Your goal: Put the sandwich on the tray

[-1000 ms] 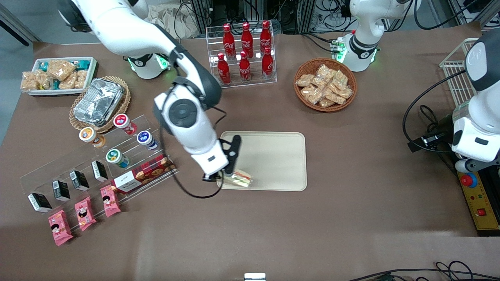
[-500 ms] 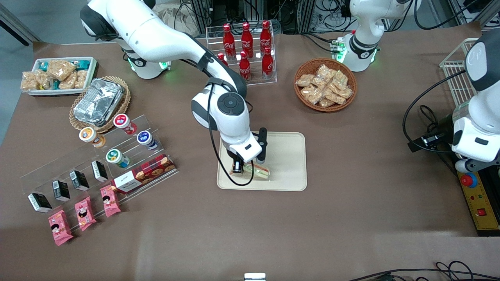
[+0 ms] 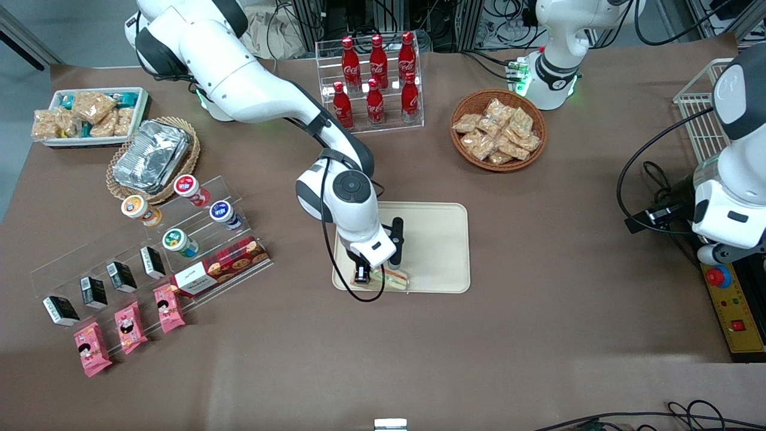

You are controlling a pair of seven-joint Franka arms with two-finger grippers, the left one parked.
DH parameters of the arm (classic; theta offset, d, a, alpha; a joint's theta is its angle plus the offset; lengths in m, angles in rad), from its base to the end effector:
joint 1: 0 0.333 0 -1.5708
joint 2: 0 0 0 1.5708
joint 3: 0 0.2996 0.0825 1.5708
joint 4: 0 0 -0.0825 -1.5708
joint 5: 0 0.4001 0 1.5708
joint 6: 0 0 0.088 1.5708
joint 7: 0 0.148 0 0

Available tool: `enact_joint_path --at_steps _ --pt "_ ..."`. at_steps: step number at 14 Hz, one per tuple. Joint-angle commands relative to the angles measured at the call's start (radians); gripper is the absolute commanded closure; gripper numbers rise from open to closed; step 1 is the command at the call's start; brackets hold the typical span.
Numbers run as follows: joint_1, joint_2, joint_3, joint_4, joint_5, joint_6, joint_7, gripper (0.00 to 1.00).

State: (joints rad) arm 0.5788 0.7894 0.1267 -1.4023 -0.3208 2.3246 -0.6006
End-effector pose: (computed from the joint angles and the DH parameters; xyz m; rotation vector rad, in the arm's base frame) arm 0.5924 0.4649 0.1890 2.2140 1.9938 0.2237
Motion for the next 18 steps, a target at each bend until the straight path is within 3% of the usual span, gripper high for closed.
enact_joint_path --at_steps 1,4,5,6,10,11,13,16,18 --pt "0.027 0.027 -0.013 0.040 -0.027 0.004 0.009 0.53" --pt "0.053 0.025 -0.041 0.040 -0.032 0.007 0.019 0.48" --pt "0.052 0.025 -0.041 0.040 -0.027 0.007 0.033 0.16" --pt "0.052 0.024 -0.041 0.040 -0.027 0.006 0.069 0.03" --pt "0.052 0.015 -0.033 0.040 -0.020 -0.007 0.124 0.02" --pt "0.043 -0.010 -0.033 0.040 0.011 -0.011 0.125 0.02" --pt "0.033 -0.062 -0.056 0.040 0.144 -0.077 0.142 0.02" --pt "0.006 -0.151 -0.130 0.033 0.241 -0.146 0.224 0.02" --pt "-0.036 -0.199 -0.142 0.032 0.262 -0.227 0.243 0.02"
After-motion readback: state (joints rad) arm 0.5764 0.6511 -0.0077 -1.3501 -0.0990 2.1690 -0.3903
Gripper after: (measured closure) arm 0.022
